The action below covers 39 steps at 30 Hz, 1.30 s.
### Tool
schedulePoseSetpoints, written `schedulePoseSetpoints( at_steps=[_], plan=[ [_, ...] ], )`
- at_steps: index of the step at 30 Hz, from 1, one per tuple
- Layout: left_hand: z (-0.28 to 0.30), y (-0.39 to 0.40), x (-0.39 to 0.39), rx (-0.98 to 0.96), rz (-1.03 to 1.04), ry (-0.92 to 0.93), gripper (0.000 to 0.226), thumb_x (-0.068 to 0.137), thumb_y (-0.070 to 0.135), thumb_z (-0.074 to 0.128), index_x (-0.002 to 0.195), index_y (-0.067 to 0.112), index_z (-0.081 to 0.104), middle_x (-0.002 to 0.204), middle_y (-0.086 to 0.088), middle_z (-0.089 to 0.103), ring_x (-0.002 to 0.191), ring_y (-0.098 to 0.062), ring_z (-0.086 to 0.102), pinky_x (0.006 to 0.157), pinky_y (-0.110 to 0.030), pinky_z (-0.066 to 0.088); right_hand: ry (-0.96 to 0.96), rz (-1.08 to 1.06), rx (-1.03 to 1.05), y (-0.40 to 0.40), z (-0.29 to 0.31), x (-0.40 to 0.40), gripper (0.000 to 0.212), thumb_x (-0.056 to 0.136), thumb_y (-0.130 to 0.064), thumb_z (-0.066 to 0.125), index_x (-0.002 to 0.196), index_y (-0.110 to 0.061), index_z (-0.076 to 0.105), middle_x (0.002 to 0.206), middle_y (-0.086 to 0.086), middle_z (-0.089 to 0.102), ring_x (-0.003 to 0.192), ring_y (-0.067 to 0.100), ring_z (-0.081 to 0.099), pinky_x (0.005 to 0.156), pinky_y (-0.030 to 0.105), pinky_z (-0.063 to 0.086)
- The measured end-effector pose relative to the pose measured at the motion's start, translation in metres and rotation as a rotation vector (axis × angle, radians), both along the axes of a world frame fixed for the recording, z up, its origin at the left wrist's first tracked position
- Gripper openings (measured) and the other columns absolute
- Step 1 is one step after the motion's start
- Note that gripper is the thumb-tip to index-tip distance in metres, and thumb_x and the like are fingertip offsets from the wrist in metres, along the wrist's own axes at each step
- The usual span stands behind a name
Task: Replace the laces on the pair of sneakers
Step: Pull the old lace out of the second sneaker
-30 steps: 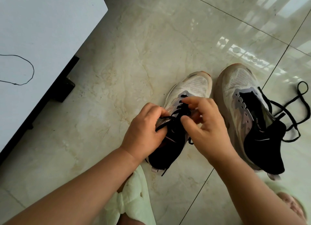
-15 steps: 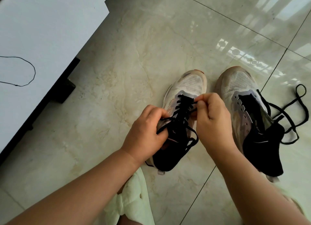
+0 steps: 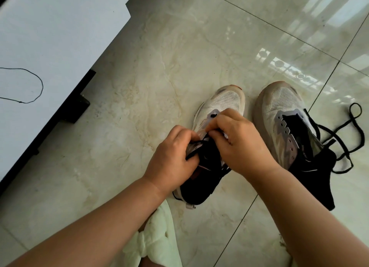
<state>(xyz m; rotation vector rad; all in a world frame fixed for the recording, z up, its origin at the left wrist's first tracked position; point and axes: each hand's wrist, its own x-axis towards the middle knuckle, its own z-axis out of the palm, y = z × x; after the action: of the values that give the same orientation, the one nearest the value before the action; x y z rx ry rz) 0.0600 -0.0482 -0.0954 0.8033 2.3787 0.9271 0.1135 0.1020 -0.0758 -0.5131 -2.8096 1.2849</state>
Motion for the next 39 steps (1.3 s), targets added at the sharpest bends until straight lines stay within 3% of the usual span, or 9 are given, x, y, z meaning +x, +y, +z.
schedulePoseSetpoints(
  at_steps=[6, 9, 11, 14, 20, 25, 30, 35, 39],
  plan=[
    [0.000, 0.000, 0.001, -0.005, 0.005, 0.009, 0.021, 0.077, 0.011, 0.068, 0.097, 0.015, 0.061, 0.098, 0.010, 0.052, 0.062, 0.014, 0.047, 0.058, 0.000, 0.034, -0.021, -0.585, -0.129, 0.005, -0.011, 0.006, 0.013, 0.091, -0.010, 0.050, 0.091, -0.022, 0.056, 0.097, 0.003, 0.059, 0.084, 0.003, 0.054, 0.077, 0.017, 0.045],
    [0.001, 0.000, 0.001, -0.006, 0.001, 0.010, 0.021, 0.077, 0.013, 0.068, 0.097, 0.015, 0.061, 0.098, 0.009, 0.053, 0.060, 0.011, 0.048, 0.057, -0.003, 0.035, -0.015, -0.450, -0.120, 0.002, -0.006, 0.010, 0.032, 0.087, -0.007, 0.056, 0.113, -0.025, 0.059, 0.110, -0.006, 0.051, 0.094, -0.005, 0.047, 0.080, 0.003, 0.033],
    [0.001, 0.000, 0.000, -0.011, -0.007, 0.007, 0.021, 0.077, 0.012, 0.067, 0.097, 0.014, 0.061, 0.099, 0.007, 0.053, 0.060, 0.008, 0.048, 0.057, -0.003, 0.035, 0.027, -0.278, -0.066, 0.000, -0.003, 0.010, 0.045, 0.083, -0.004, 0.060, 0.120, -0.029, 0.060, 0.113, -0.010, 0.047, 0.107, 0.009, 0.040, 0.094, 0.015, 0.030],
    [0.001, 0.000, 0.000, -0.020, -0.019, 0.013, 0.023, 0.076, 0.008, 0.066, 0.097, 0.012, 0.060, 0.097, 0.005, 0.053, 0.059, 0.005, 0.046, 0.058, -0.003, 0.035, 0.032, -0.069, 0.022, -0.003, -0.001, 0.006, 0.035, 0.080, -0.005, 0.064, 0.104, -0.029, 0.071, 0.120, -0.008, 0.052, 0.118, 0.016, 0.033, 0.099, 0.035, 0.025],
    [0.000, 0.000, -0.001, -0.013, -0.019, 0.013, 0.025, 0.073, 0.006, 0.065, 0.096, 0.013, 0.061, 0.097, 0.007, 0.052, 0.061, 0.008, 0.047, 0.059, -0.005, 0.035, -0.067, 0.072, 0.062, 0.001, -0.006, 0.000, 0.012, 0.082, -0.010, 0.064, 0.084, -0.019, 0.071, 0.106, -0.010, 0.058, 0.115, 0.015, 0.039, 0.090, 0.027, 0.020],
    [-0.001, -0.001, 0.001, 0.004, -0.027, 0.021, 0.021, 0.076, 0.009, 0.068, 0.096, 0.014, 0.061, 0.098, 0.006, 0.054, 0.063, 0.011, 0.048, 0.058, -0.002, 0.034, 0.014, -0.422, -0.151, 0.002, -0.013, -0.008, 0.012, 0.090, -0.008, 0.052, 0.085, -0.017, 0.058, 0.092, 0.000, 0.059, 0.087, 0.012, 0.054, 0.076, 0.019, 0.040],
    [-0.001, -0.002, 0.002, 0.004, -0.021, 0.020, 0.021, 0.076, 0.010, 0.069, 0.096, 0.015, 0.062, 0.098, 0.008, 0.054, 0.061, 0.013, 0.047, 0.057, -0.001, 0.034, 0.083, -0.916, -0.581, 0.012, -0.014, -0.011, 0.017, 0.094, -0.012, 0.049, 0.085, -0.024, 0.057, 0.074, -0.007, 0.060, 0.070, 0.012, 0.060, 0.075, 0.036, 0.055],
    [-0.001, -0.001, 0.000, -0.016, -0.022, 0.020, 0.023, 0.076, 0.011, 0.070, 0.098, 0.014, 0.062, 0.099, 0.007, 0.054, 0.063, 0.011, 0.048, 0.059, -0.002, 0.034, 0.101, -0.390, -0.296, 0.006, -0.007, -0.001, 0.041, 0.083, -0.001, 0.060, 0.110, -0.032, 0.061, 0.114, -0.007, 0.051, 0.106, -0.001, 0.047, 0.092, 0.011, 0.037],
    [0.001, 0.000, 0.000, -0.028, -0.024, 0.012, 0.024, 0.075, 0.008, 0.067, 0.098, 0.012, 0.060, 0.097, 0.009, 0.051, 0.063, 0.010, 0.047, 0.058, -0.002, 0.034, 0.020, -0.014, -0.029, 0.002, -0.004, 0.000, 0.045, 0.075, 0.004, 0.058, 0.104, -0.028, 0.071, 0.124, -0.009, 0.051, 0.126, 0.013, 0.027, 0.106, 0.030, 0.016]
  ],
)
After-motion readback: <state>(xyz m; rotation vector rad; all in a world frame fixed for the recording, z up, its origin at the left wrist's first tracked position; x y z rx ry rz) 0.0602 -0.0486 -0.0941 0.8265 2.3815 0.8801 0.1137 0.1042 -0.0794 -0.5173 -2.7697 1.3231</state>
